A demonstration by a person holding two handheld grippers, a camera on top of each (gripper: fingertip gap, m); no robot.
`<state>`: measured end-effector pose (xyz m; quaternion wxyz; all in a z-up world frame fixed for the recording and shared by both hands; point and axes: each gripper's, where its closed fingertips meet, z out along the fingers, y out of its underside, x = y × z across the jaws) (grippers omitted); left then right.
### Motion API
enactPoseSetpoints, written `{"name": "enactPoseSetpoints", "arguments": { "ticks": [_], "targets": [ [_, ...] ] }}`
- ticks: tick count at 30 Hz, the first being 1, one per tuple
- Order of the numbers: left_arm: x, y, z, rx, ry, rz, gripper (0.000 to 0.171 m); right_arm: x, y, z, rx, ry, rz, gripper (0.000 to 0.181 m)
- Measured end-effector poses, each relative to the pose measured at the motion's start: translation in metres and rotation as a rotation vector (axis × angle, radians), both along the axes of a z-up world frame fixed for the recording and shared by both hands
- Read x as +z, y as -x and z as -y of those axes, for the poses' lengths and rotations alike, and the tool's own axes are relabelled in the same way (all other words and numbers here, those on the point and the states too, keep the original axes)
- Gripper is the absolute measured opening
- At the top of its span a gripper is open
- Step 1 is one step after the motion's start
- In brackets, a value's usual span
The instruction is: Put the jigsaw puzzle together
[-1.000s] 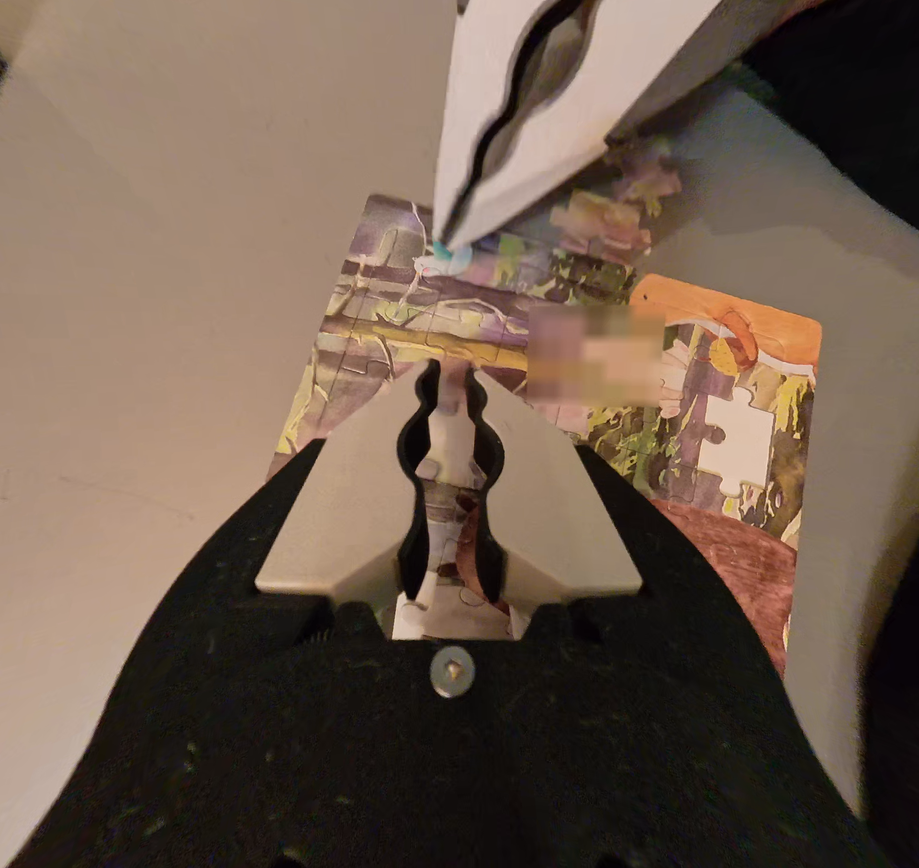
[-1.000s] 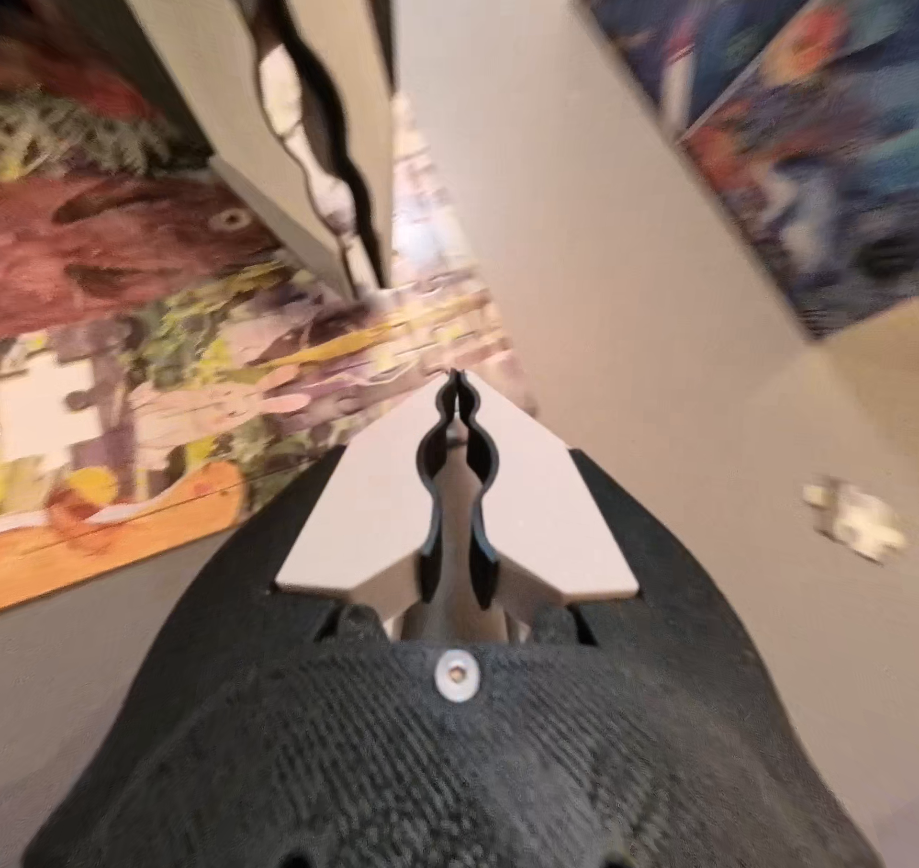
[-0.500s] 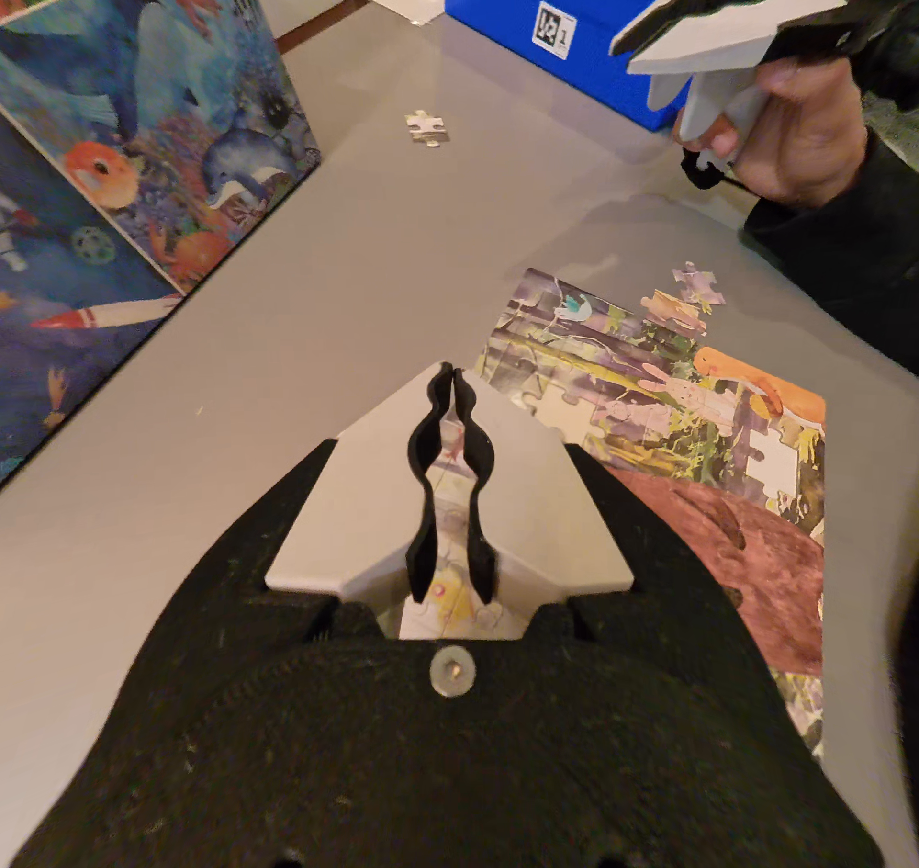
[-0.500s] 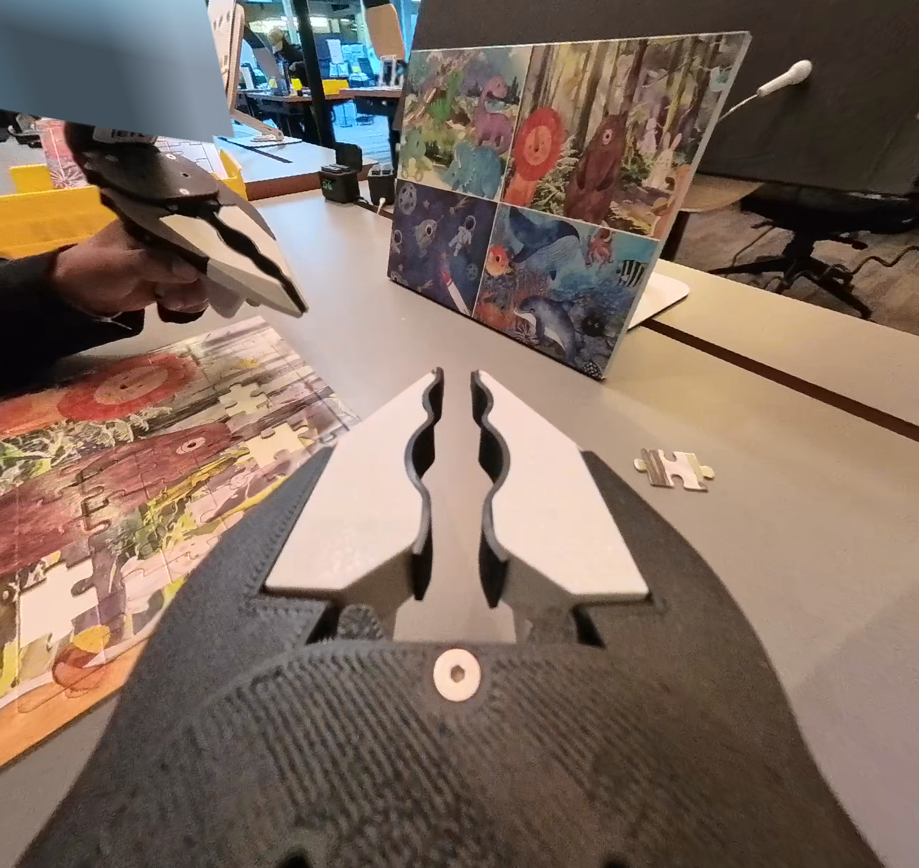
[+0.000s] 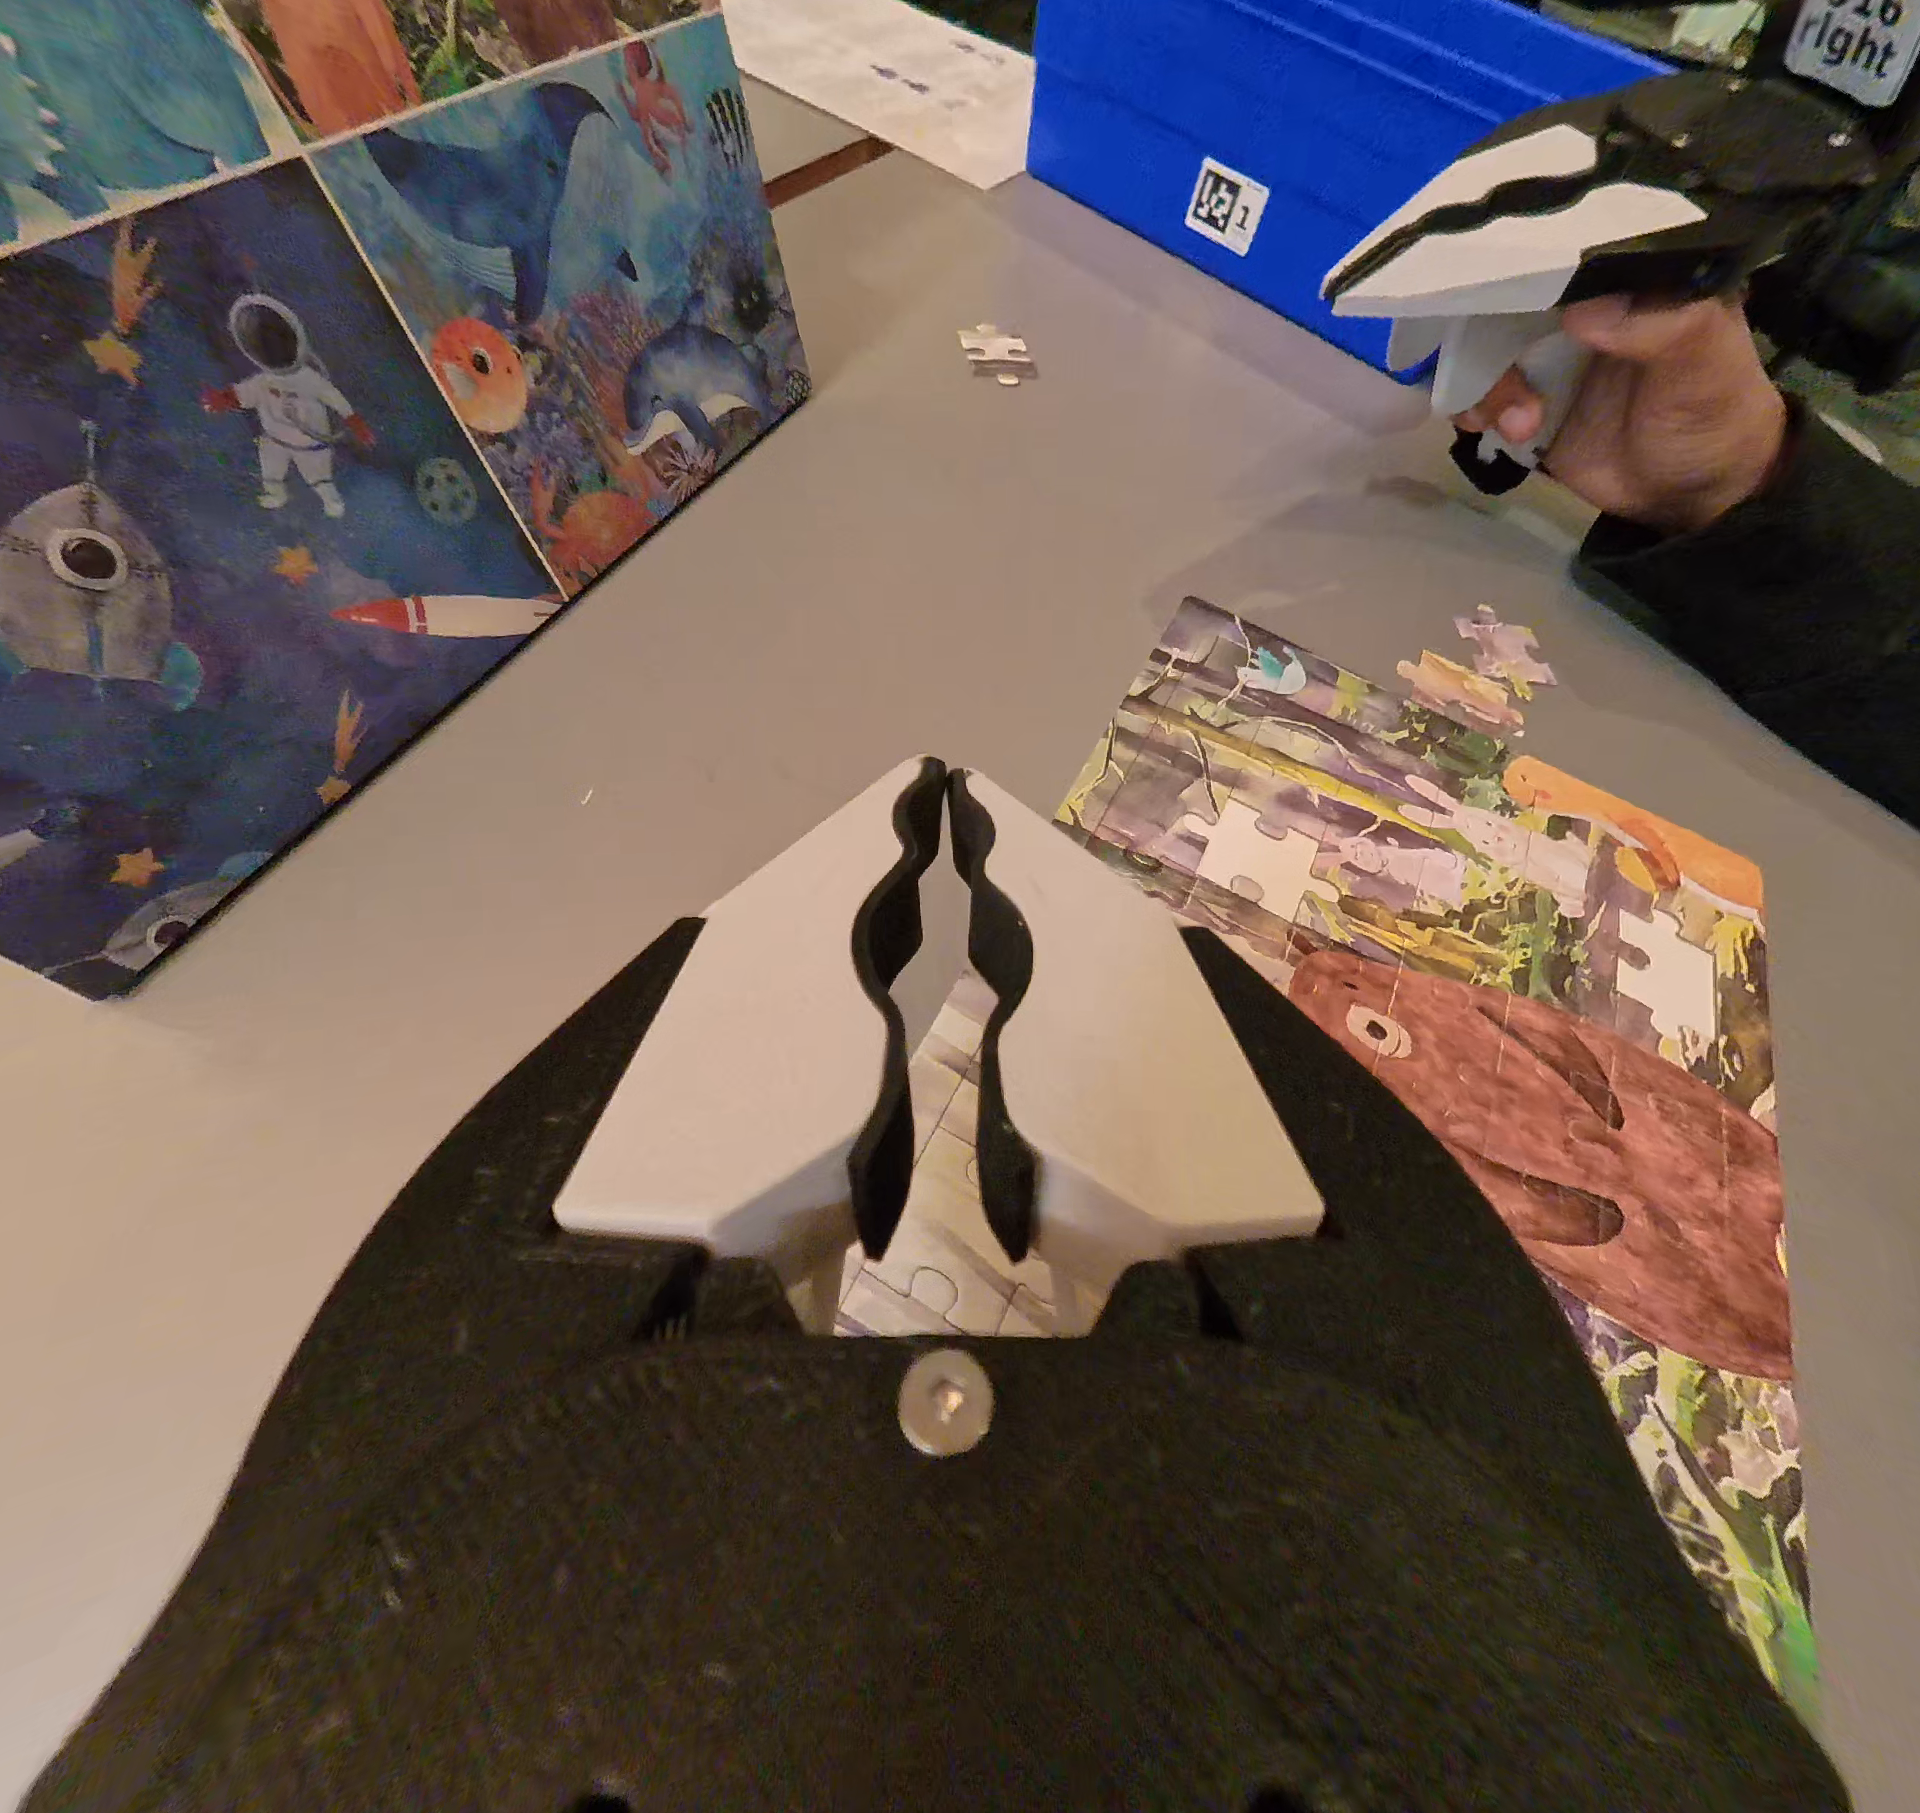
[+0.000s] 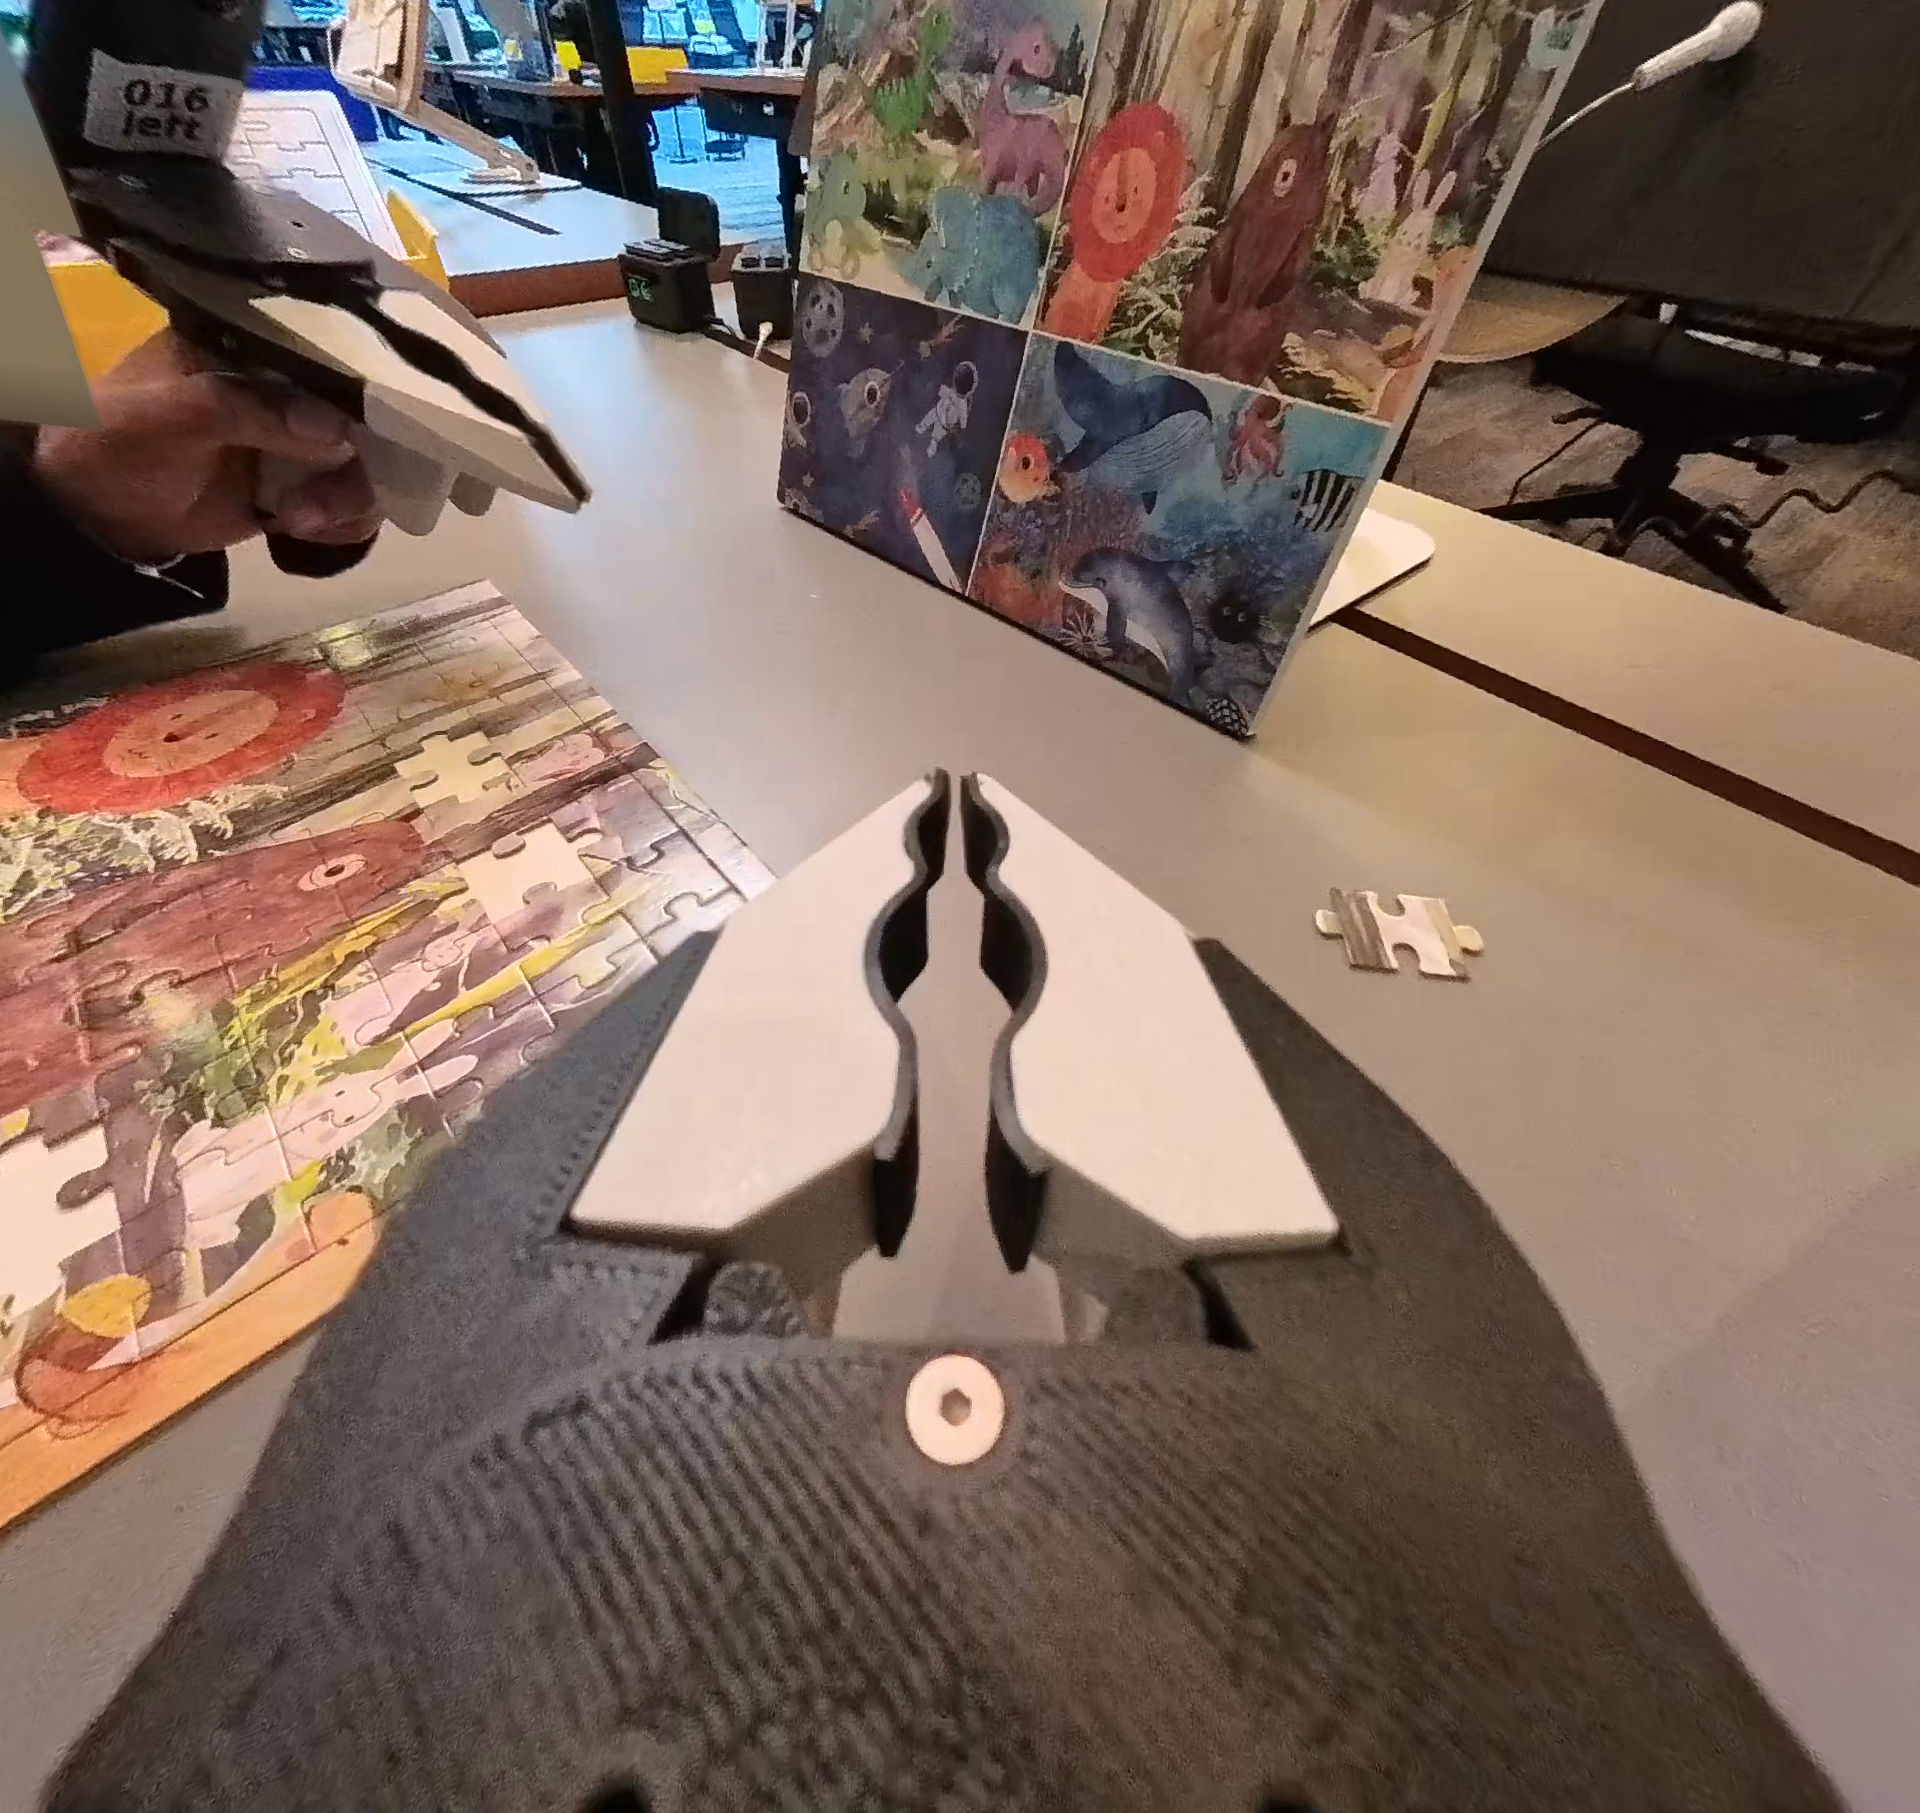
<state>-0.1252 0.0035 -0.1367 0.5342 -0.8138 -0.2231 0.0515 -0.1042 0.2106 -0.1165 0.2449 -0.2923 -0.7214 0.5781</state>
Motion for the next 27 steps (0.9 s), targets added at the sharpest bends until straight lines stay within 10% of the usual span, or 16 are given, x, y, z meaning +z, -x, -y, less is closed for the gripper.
{"name": "enactPoseSetpoints", "arguments": {
  "ticks": [27],
  "targets": [
    [0.012,0.011,0.025,0.016,-0.262,0.056,0.0,0.005,-0.096,-0.01,-0.242,0.027,-0.129,0.0]
  ]
}}
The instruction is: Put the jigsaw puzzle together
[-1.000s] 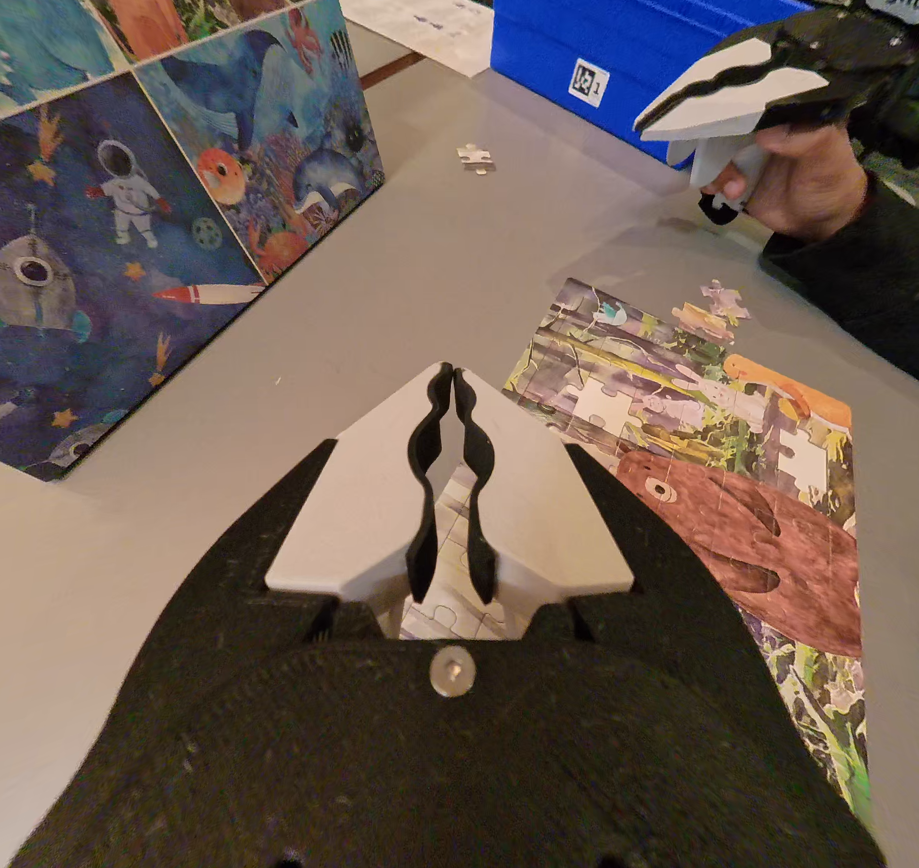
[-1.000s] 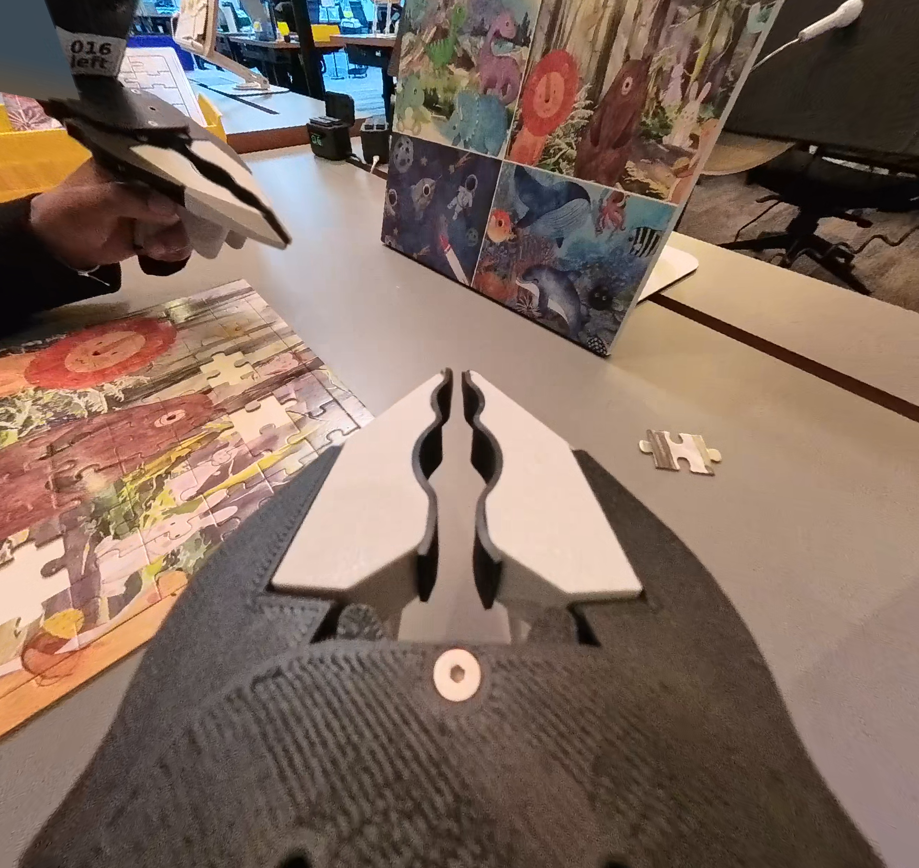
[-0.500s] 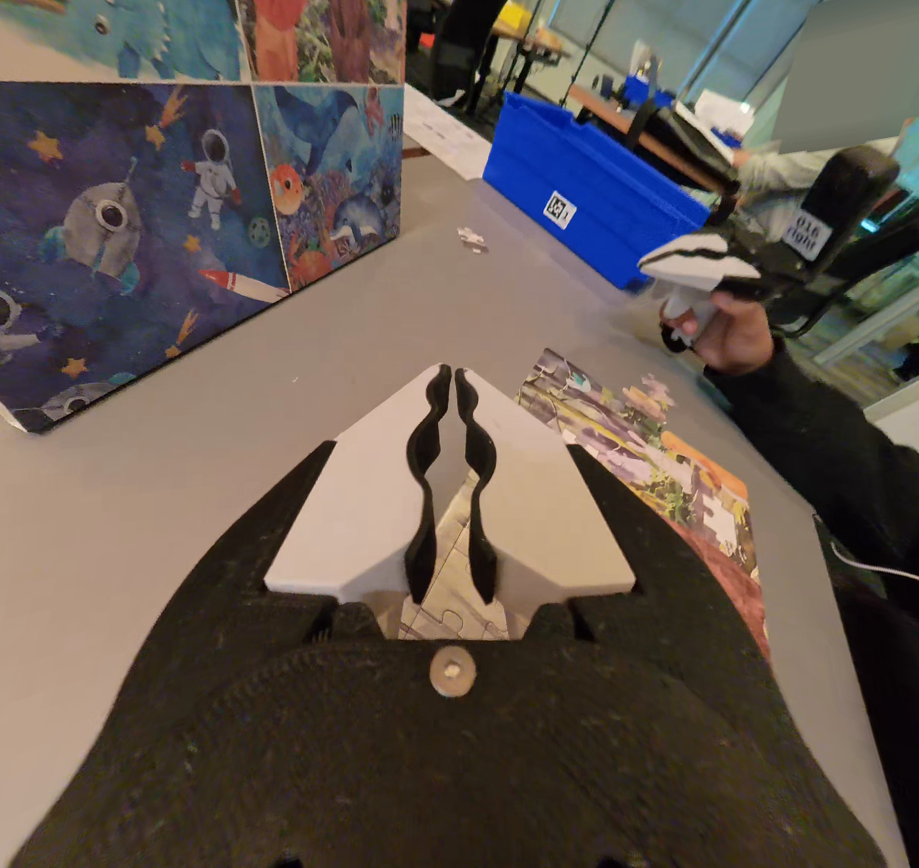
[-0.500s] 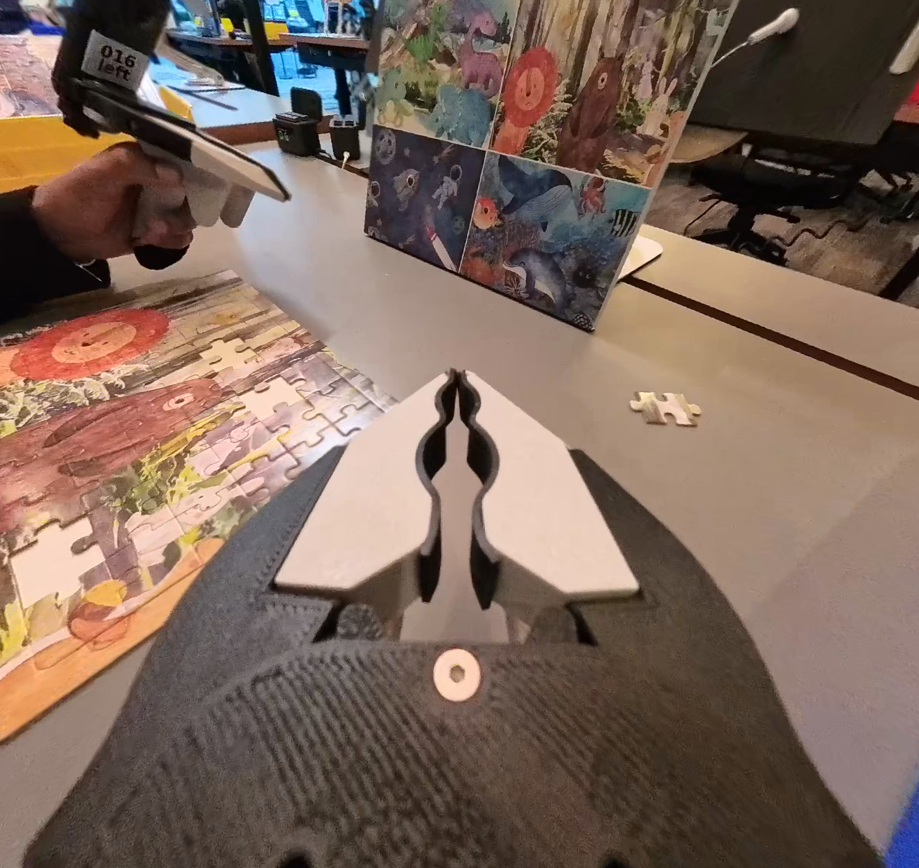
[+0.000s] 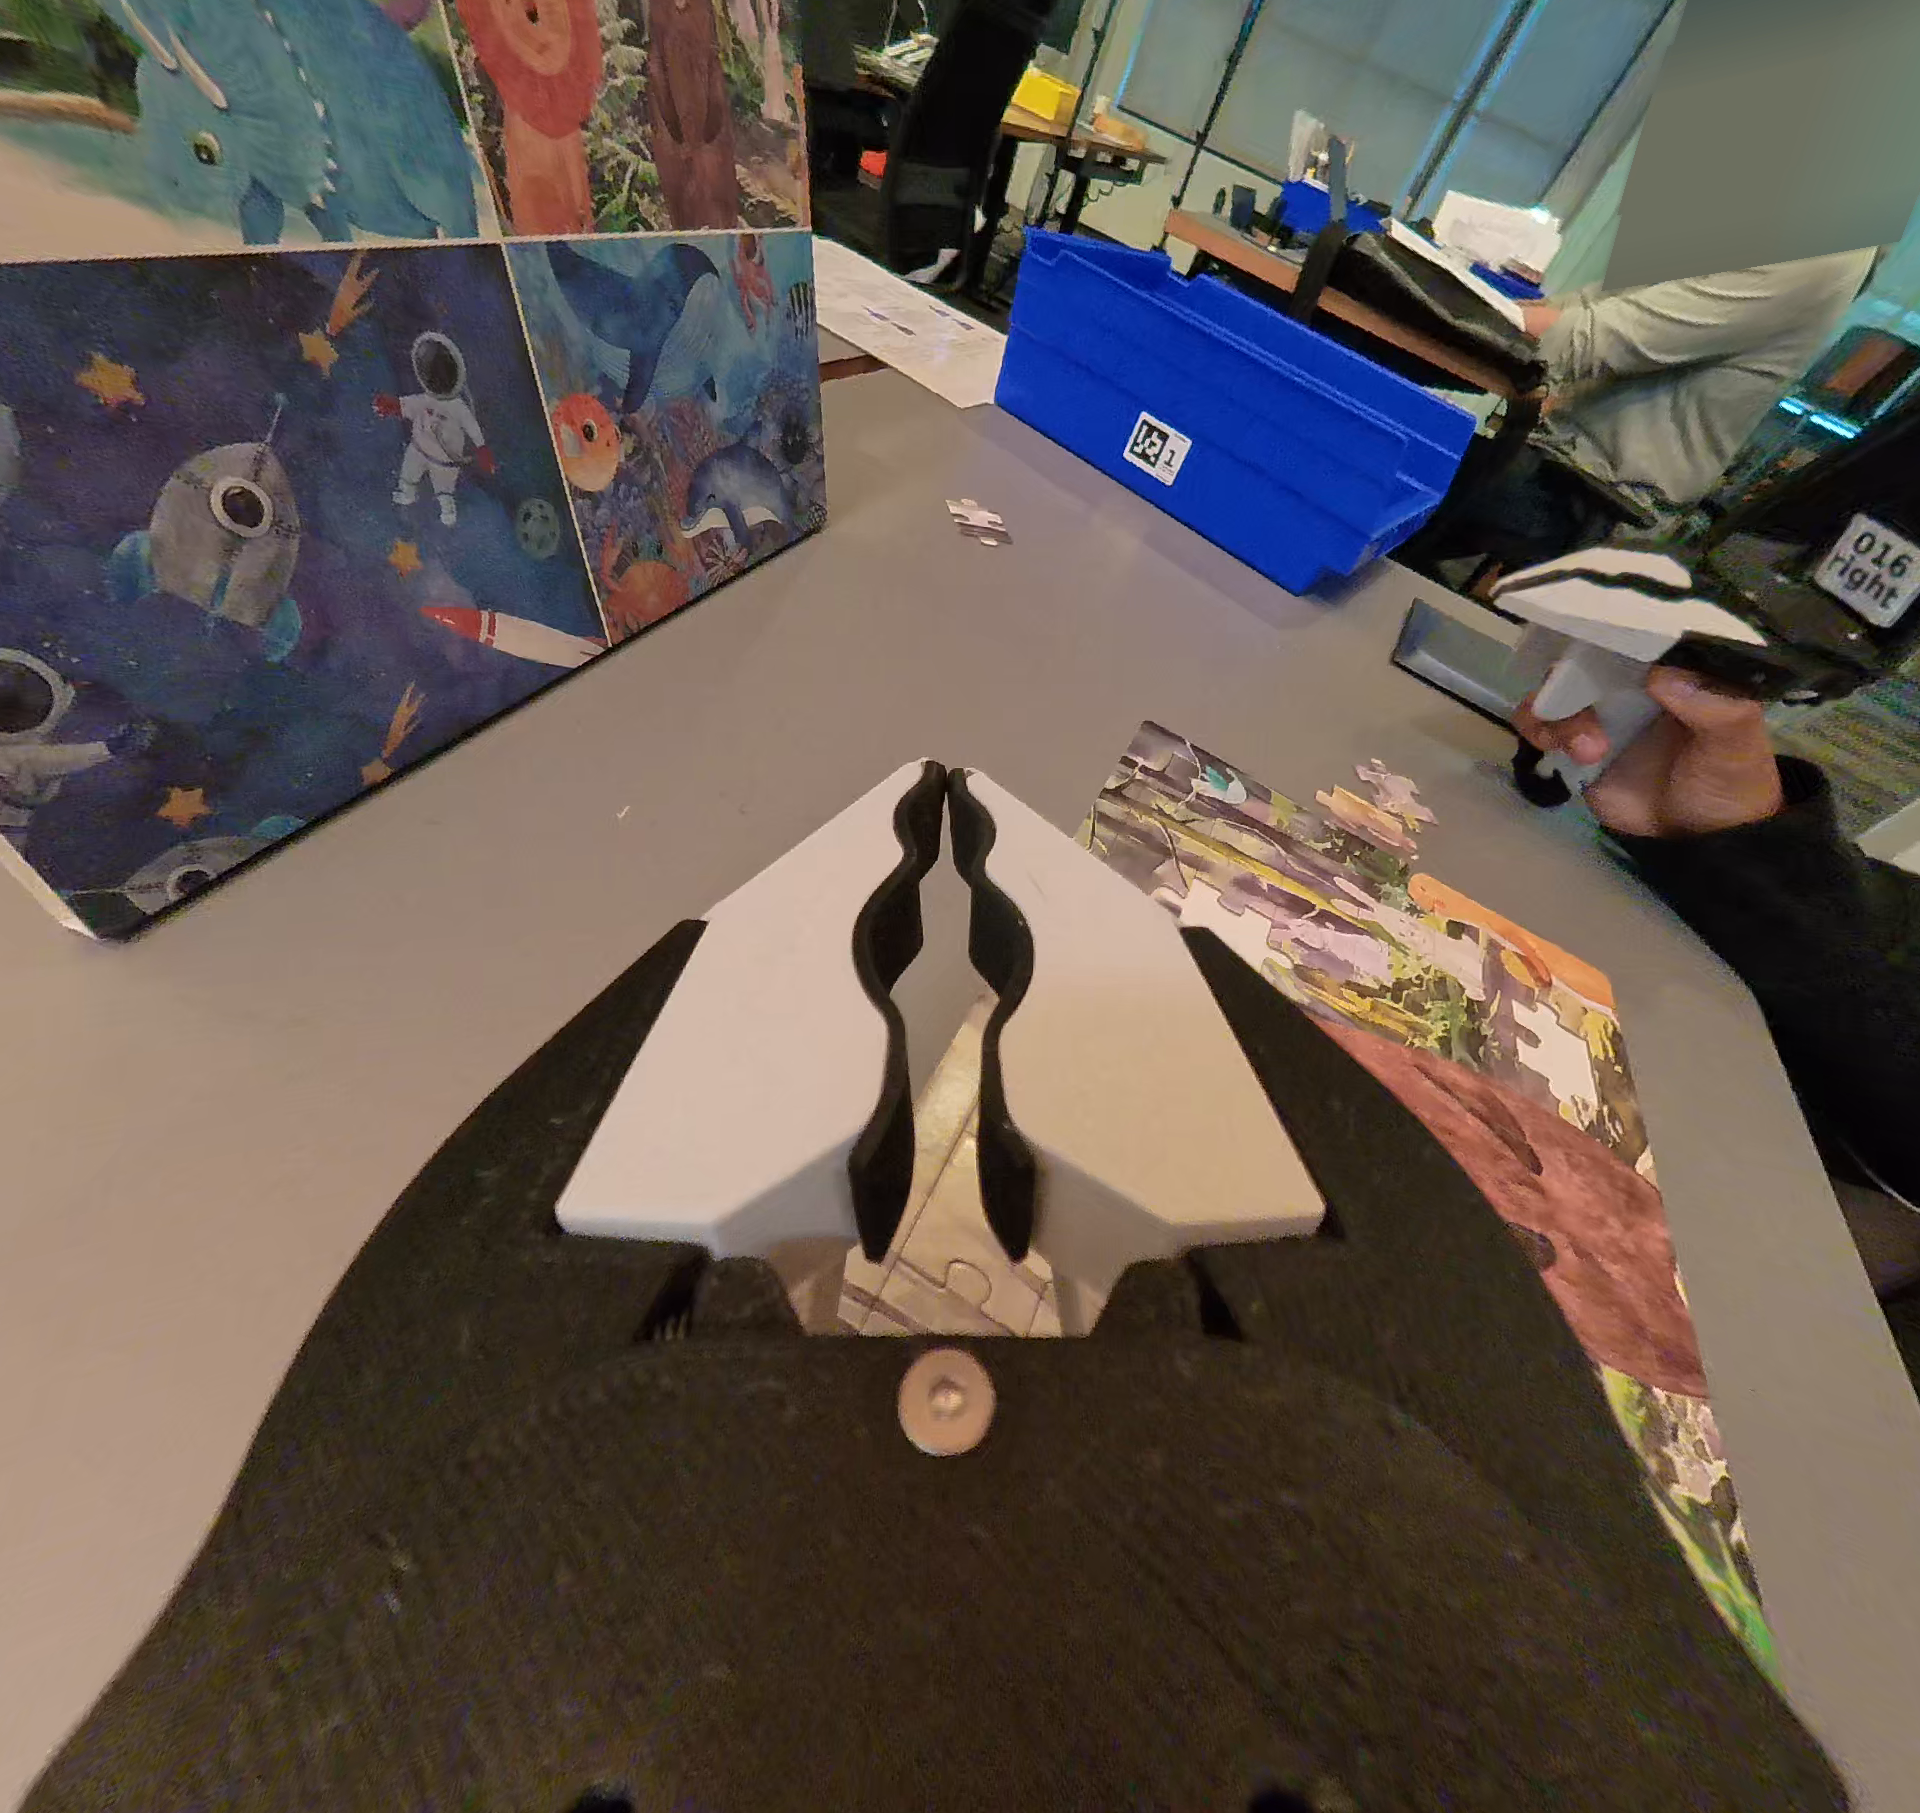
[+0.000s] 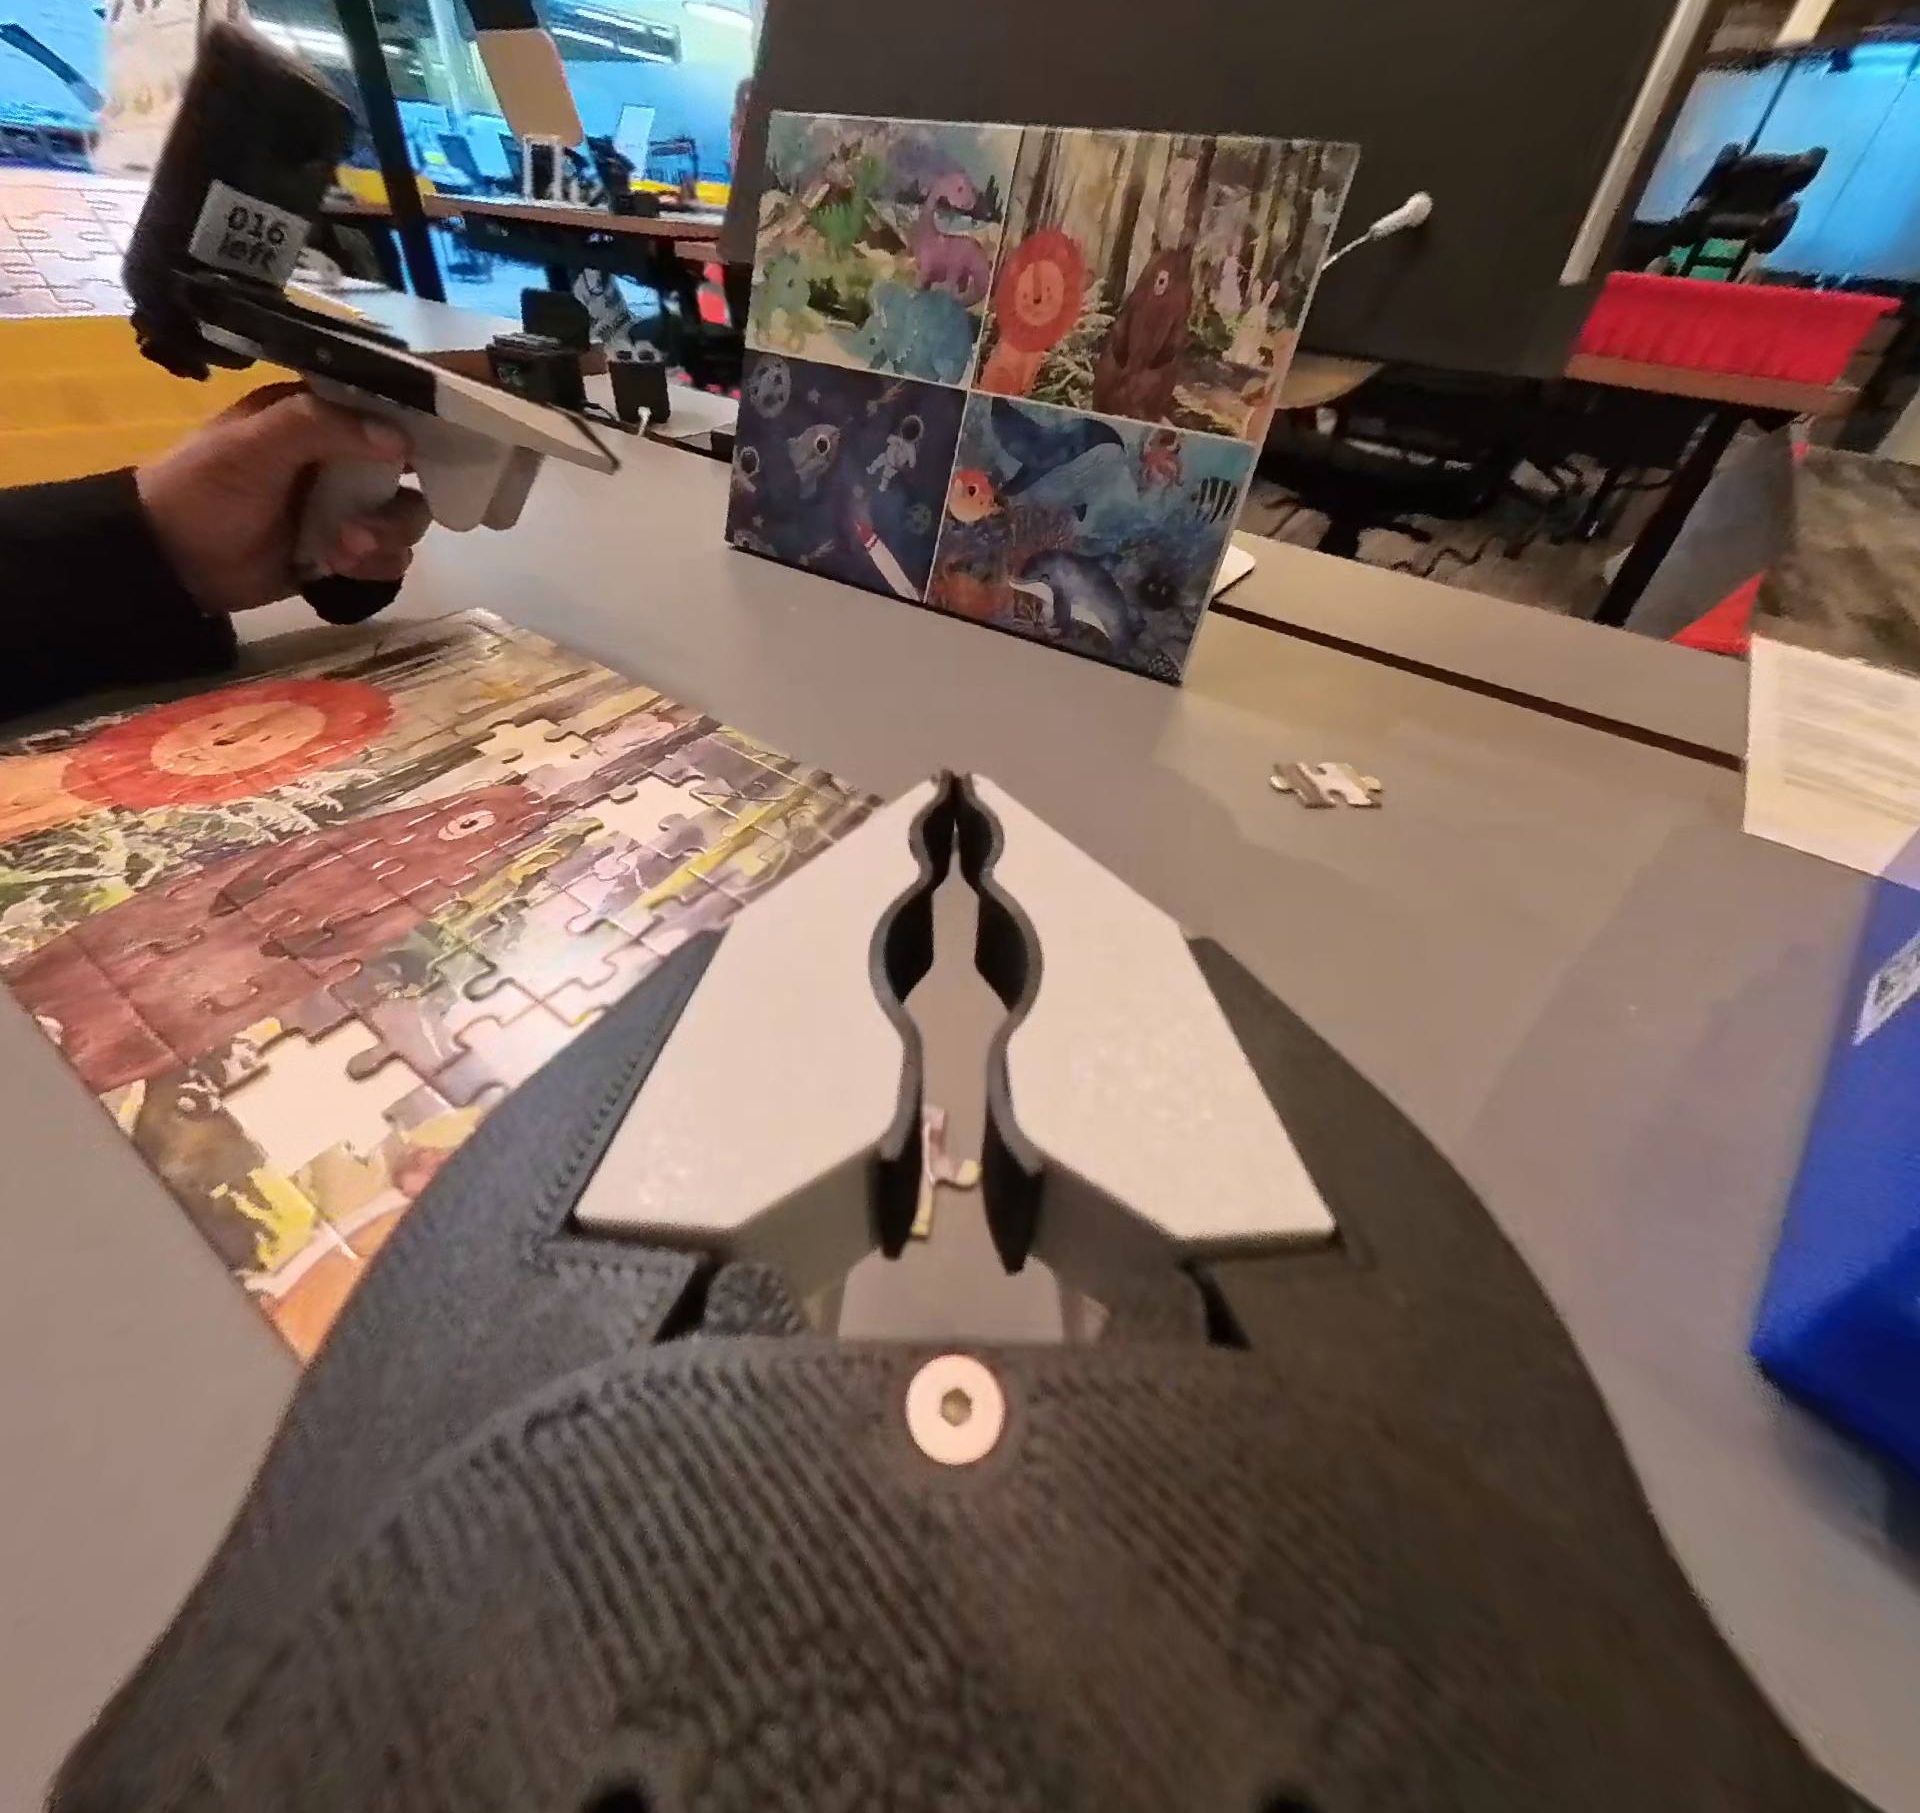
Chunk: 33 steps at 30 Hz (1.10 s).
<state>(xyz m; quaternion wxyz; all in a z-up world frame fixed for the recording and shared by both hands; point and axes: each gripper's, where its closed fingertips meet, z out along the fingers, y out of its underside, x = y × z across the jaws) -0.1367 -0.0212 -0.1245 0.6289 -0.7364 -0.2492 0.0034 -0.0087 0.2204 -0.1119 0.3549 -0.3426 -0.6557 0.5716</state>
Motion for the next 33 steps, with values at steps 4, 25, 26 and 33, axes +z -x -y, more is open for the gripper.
{"name": "enactPoseSetpoints", "arguments": {
  "ticks": [4,25,26,33],
  "targets": [
    [0.001,0.002,0.001,0.001,-0.005,-0.007,0.0,-0.002,0.002,0.0,0.008,0.001,0.021,0.0],
    [-0.005,0.004,0.001,0.0,0.027,-0.007,0.0,-0.092,-0.02,0.041,0.329,-0.303,0.538,0.047],
    [-0.005,0.004,0.0,0.0,0.03,-0.009,0.0,-0.092,-0.019,0.042,0.337,-0.302,0.541,0.048],
    [-0.011,0.002,-0.003,-0.008,0.076,-0.029,0.0,-0.093,-0.029,0.031,0.322,-0.289,0.587,0.05]
  ]
}}
